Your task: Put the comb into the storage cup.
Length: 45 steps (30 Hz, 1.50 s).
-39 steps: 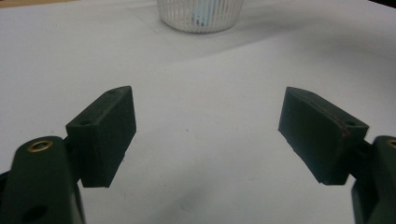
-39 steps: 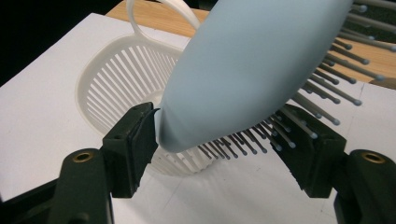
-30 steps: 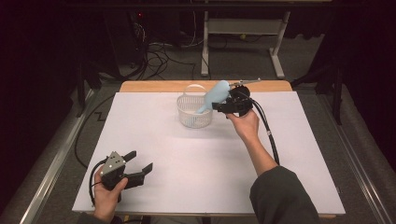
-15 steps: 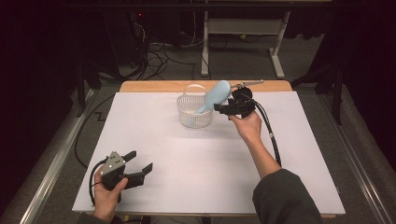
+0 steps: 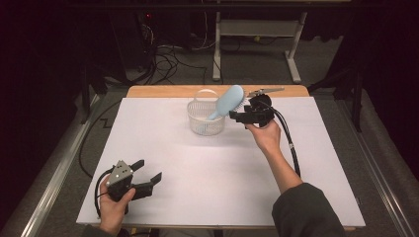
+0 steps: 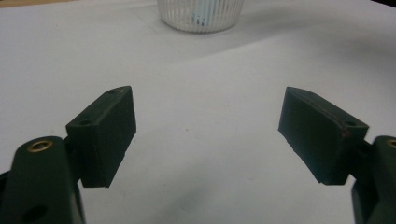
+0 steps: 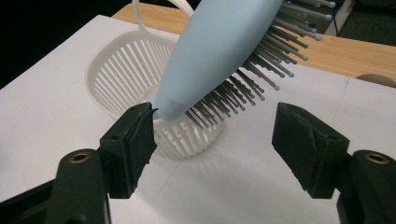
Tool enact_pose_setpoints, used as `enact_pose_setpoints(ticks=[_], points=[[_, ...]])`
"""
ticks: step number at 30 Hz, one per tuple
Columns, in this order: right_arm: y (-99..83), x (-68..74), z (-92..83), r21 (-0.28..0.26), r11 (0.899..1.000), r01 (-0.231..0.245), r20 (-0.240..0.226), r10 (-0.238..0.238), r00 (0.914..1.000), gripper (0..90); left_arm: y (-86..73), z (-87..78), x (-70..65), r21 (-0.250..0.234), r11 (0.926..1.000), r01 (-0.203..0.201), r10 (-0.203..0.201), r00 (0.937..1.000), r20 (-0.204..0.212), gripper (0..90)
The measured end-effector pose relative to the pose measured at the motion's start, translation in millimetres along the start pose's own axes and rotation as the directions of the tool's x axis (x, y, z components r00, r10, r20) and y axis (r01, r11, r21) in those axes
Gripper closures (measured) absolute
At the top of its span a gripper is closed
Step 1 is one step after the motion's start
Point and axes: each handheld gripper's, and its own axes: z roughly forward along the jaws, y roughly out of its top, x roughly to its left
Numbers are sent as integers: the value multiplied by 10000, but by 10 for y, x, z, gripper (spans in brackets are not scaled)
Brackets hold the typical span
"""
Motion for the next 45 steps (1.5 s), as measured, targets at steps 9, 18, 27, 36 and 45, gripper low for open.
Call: enact_pose_setpoints(ticks=[9, 18, 27, 36, 45], points=[[-49, -27, -82, -116, 9999, 31, -16, -31, 10000, 306, -1, 0, 1, 3, 10000, 8, -8, 10000, -6, 200], [-94, -56, -165, -205, 9997, 92, -29, -93, 10000, 306, -1, -1, 2, -18, 10000, 49, -49, 10000, -7, 200], [-129, -71, -234, -308, 9994, 143, -51, -144, 9999, 306, -3, -5, 8, -43, 10000, 75, -75, 10000, -33, 200], [-167, -96, -299, -373, 9992, 150, -46, -151, 9999, 306, -3, -6, 12, -41, 9999, 103, -103, 9999, -40, 200], [-207, -129, -366, -431, 9989, 165, -20, -166, 9999, 303, -4, -7, 15, -37, 9999, 108, -109, 9999, -46, 200]])
